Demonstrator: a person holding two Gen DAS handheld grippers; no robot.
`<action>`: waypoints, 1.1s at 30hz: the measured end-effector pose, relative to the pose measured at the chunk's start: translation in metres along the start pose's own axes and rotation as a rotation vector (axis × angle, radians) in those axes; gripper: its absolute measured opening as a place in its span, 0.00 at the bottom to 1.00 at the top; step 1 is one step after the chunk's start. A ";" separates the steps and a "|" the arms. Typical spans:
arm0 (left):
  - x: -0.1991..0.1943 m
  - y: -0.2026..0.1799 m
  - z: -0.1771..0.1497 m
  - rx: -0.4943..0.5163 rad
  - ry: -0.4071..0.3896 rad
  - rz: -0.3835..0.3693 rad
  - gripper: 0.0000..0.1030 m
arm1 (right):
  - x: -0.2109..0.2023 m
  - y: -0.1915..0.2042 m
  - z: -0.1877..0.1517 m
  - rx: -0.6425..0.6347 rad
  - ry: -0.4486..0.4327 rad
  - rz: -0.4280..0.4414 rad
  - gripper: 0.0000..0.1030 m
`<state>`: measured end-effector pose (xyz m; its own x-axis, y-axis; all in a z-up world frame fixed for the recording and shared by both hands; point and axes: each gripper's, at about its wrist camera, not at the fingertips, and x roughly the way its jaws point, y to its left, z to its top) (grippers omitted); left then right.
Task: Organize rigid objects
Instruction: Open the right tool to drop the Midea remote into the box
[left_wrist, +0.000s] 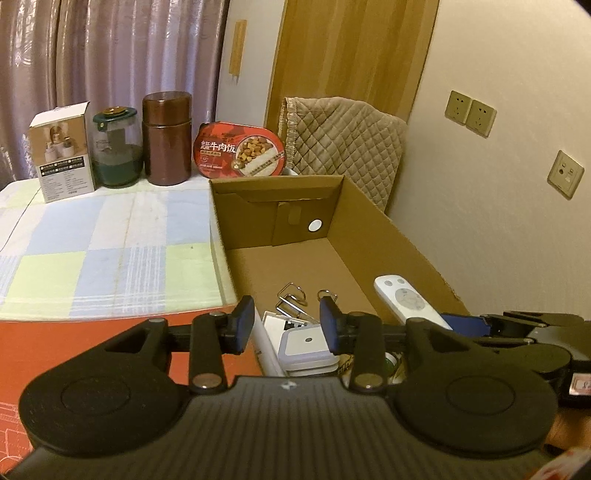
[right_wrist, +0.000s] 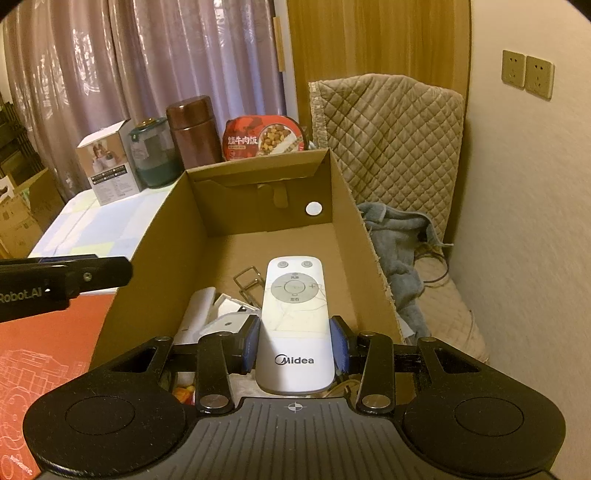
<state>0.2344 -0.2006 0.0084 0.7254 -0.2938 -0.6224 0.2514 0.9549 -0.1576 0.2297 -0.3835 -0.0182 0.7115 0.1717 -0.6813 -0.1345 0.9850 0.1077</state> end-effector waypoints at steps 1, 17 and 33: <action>-0.002 0.001 -0.001 -0.001 0.000 0.002 0.32 | -0.001 0.001 0.000 -0.002 -0.001 0.000 0.36; -0.017 0.005 -0.007 -0.014 -0.005 0.003 0.32 | -0.008 0.013 0.003 -0.017 -0.011 0.004 0.36; -0.015 0.010 -0.008 -0.024 -0.003 0.016 0.39 | -0.002 0.012 0.006 -0.014 -0.004 0.003 0.36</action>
<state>0.2210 -0.1862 0.0096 0.7315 -0.2783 -0.6224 0.2242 0.9603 -0.1659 0.2305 -0.3717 -0.0115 0.7138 0.1748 -0.6782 -0.1466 0.9842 0.0994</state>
